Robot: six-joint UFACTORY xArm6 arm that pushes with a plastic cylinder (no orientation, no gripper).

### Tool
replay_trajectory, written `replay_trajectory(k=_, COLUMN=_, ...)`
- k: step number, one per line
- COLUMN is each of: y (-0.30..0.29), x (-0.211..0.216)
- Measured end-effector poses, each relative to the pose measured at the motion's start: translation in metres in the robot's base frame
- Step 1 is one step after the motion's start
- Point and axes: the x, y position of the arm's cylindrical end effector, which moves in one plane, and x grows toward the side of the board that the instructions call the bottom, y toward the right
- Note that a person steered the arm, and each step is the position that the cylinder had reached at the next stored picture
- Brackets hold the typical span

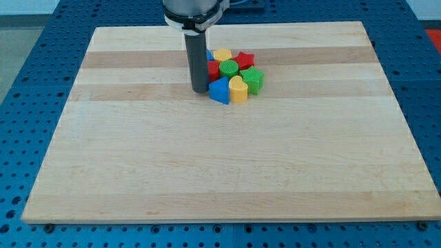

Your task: Push the group of blocks towards right

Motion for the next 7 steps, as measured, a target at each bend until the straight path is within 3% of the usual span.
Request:
replay_trajectory(k=3, y=-0.025, x=-0.033)
replay_trajectory(k=7, y=0.021, x=-0.036)
